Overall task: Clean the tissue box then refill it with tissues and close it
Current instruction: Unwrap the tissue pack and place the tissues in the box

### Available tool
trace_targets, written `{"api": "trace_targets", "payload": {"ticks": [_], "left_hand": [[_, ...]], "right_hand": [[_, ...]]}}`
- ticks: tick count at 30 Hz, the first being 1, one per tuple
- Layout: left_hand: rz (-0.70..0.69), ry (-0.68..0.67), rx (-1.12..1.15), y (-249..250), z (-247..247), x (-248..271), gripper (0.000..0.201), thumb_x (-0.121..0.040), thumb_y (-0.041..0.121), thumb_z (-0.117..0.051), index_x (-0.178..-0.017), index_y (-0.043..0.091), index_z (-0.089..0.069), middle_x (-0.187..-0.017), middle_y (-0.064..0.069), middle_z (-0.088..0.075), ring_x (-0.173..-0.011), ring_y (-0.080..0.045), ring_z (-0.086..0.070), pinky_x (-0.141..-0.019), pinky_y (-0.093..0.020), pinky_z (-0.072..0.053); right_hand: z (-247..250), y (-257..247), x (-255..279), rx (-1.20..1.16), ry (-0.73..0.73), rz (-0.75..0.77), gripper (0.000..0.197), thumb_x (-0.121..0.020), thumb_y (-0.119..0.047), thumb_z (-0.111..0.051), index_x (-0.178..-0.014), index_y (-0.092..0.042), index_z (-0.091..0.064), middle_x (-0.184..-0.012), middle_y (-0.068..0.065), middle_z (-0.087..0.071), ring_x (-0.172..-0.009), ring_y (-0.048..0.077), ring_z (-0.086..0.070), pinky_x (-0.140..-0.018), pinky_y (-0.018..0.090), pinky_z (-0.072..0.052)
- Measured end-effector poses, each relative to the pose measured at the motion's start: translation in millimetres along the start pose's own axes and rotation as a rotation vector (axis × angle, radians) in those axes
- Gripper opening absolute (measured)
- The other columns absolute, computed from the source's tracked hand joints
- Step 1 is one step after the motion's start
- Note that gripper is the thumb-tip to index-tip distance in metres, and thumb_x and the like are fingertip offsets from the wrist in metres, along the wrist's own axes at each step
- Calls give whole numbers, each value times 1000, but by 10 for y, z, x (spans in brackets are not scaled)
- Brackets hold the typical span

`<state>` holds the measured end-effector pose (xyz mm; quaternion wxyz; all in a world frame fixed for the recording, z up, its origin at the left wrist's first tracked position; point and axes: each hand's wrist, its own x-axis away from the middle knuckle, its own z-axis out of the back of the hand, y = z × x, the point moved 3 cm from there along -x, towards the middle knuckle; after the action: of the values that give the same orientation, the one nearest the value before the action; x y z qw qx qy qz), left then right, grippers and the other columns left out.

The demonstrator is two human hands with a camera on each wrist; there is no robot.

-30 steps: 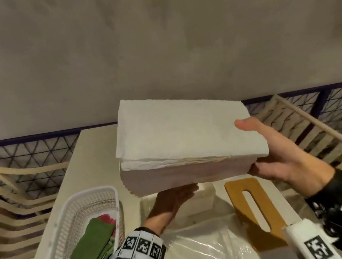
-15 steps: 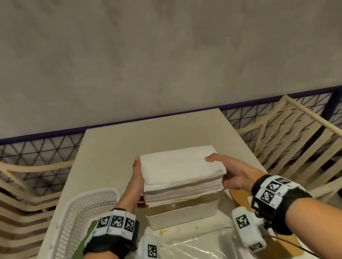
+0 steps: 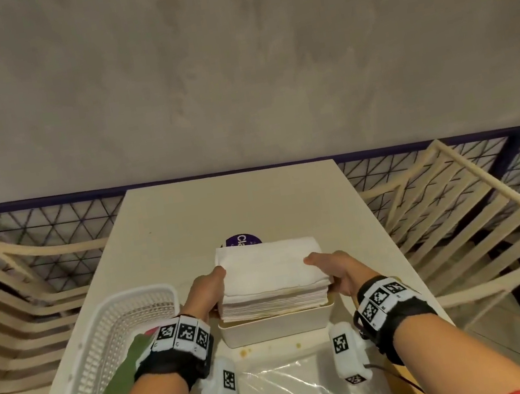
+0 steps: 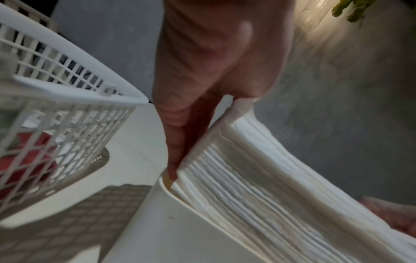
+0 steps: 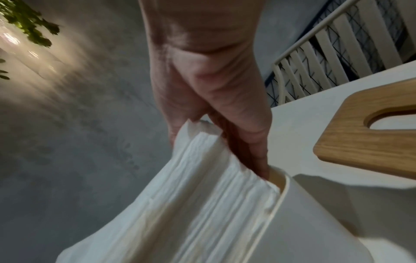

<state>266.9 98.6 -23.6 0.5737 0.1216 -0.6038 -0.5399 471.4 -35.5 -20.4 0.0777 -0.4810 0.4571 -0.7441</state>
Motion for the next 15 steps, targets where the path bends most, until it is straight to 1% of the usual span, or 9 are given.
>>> {"api": "trace_targets", "payload": {"ticks": [2,4,6,8,10,11,12,13,15], "left_hand": [[3,3,7,-18,-27,-23,26,-89,24,-43,-77,3,-52,-73,-12,-56,-71,-30,-55,-67,-34,-43],[2,19,-9,-40,-33,-49,22,-87,20,-45,-75,3,-51,-71,-11,-52,-70,-28,-51,-68,-33,-38],[9,42,-51,-54,-19,-71,19,-86,16,-46,-71,4,-49,-69,-9,-49,-66,-25,-46,-66,-32,-34],[18,56,-104,-57,-11,-77,18,-85,9,-47,-68,4,-47,-68,-10,-47,-65,-25,-45,-61,-31,-35],[8,74,-176,-58,-14,-80,23,-83,1,-45,-61,7,-44,-65,-8,-47,-64,-25,-47,-60,-35,-44],[-8,89,-210,-64,-15,-82,26,-82,1,-46,-58,9,-44,-63,-7,-47,-65,-26,-50,-67,-38,-51],[-27,107,-240,-67,-12,-89,27,-82,3,-47,-57,12,-44,-62,-5,-47,-68,-27,-53,-74,-41,-54],[-48,118,-281,-87,-8,-109,28,-83,4,-48,-57,14,-44,-62,-4,-48,-73,-28,-54,-79,-43,-56],[-78,135,-344,-106,-2,-117,29,-83,5,-48,-57,16,-44,-65,-4,-51,-77,-28,-56,-81,-43,-56]], "right_hand": [[36,4,-29,73,33,-4,34,-86,-14,-65,-112,7,-57,-87,15,-65,-67,25,-61,-53,28,-48],[34,6,-52,155,48,-8,37,-86,-18,-66,-112,6,-56,-94,17,-64,-72,27,-61,-56,29,-49],[16,10,-75,239,72,-7,41,-85,-22,-66,-111,7,-56,-95,19,-62,-77,30,-61,-64,33,-51],[-1,27,-110,337,96,-11,42,-83,-24,-67,-107,9,-56,-93,20,-61,-82,31,-61,-72,36,-51],[-30,37,-113,403,124,3,34,-83,-24,-67,-93,6,-57,-81,16,-57,-77,28,-56,-64,31,-47],[-42,38,-117,424,144,11,29,-83,-24,-67,-83,2,-55,-76,13,-54,-74,26,-53,-58,28,-44],[-44,49,-142,444,162,27,28,-83,-23,-68,-77,-2,-51,-75,11,-52,-74,24,-51,-55,27,-40],[-45,57,-160,464,177,44,28,-81,-23,-69,-77,-3,-50,-79,11,-52,-76,24,-51,-53,26,-39],[-47,64,-172,518,194,97,32,-78,-25,-73,-85,-4,-50,-88,10,-53,-81,22,-52,-56,25,-40]]}}
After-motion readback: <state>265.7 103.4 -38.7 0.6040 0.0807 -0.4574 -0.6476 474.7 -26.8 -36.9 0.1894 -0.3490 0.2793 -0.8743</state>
